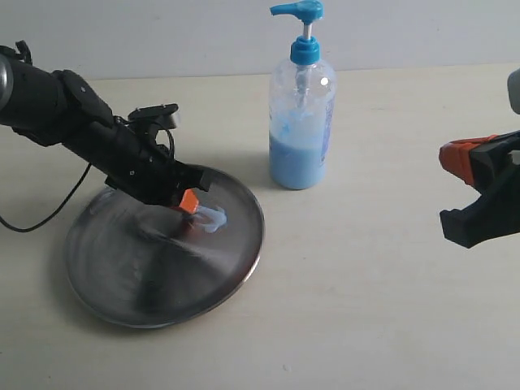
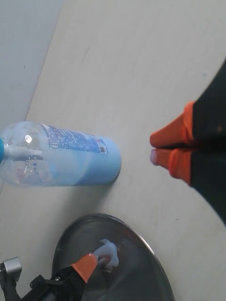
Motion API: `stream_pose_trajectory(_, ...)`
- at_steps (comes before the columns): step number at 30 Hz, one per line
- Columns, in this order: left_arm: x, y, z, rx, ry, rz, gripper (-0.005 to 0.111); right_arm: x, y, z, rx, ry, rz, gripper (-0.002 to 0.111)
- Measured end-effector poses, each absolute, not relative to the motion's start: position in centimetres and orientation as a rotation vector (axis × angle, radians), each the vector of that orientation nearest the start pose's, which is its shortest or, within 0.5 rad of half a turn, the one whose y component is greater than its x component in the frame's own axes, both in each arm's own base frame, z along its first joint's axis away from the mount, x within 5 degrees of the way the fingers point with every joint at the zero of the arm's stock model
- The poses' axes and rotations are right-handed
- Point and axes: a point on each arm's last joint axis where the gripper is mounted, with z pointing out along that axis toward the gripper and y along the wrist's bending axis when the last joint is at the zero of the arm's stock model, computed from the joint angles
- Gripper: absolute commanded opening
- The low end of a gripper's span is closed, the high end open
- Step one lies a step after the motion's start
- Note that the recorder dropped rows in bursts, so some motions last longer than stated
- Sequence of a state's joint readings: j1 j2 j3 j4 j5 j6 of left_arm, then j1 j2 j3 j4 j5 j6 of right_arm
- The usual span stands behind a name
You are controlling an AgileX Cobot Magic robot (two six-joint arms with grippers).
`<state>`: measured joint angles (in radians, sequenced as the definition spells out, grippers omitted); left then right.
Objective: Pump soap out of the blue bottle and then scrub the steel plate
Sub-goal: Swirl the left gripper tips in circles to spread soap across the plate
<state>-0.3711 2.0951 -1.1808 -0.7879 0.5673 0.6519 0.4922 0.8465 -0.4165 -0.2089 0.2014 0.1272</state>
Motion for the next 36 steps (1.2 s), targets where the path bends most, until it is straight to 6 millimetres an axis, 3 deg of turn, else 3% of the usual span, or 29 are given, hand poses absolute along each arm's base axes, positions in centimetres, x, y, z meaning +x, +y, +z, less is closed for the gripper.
stream_pose_trajectory(10, 34.3, -17.9, 10.4, 0.666, 2.838, -0.707, 0.000, 14.6, 7.4, 25.0, -0.571, 2.036, 0.205, 0.000)
stream_pose_trajectory(20, 33.0, -20.7, 10.0, 0.748, 2.832, -0.760, 0.000, 14.6, 7.4, 25.0, -0.571, 2.035, 0.205, 0.000)
stream_pose_trajectory(25, 33.1, -21.0, 9.9, 0.719, 2.826, -0.782, 0.000, 14.6, 7.4, 25.0, -0.571, 2.035, 0.205, 0.000)
stream_pose_trajectory(30, 33.9, -20.2, 9.8, 0.659, 2.811, -0.759, 0.000, 14.6, 7.4, 25.0, -0.571, 2.035, 0.205, 0.000)
stream_pose_trajectory(36, 35.5, -17.3, 9.7, 0.528, 2.815, -0.740, 0.000, 14.6, 7.4, 25.0, -0.571, 2.035, 0.205, 0.000)
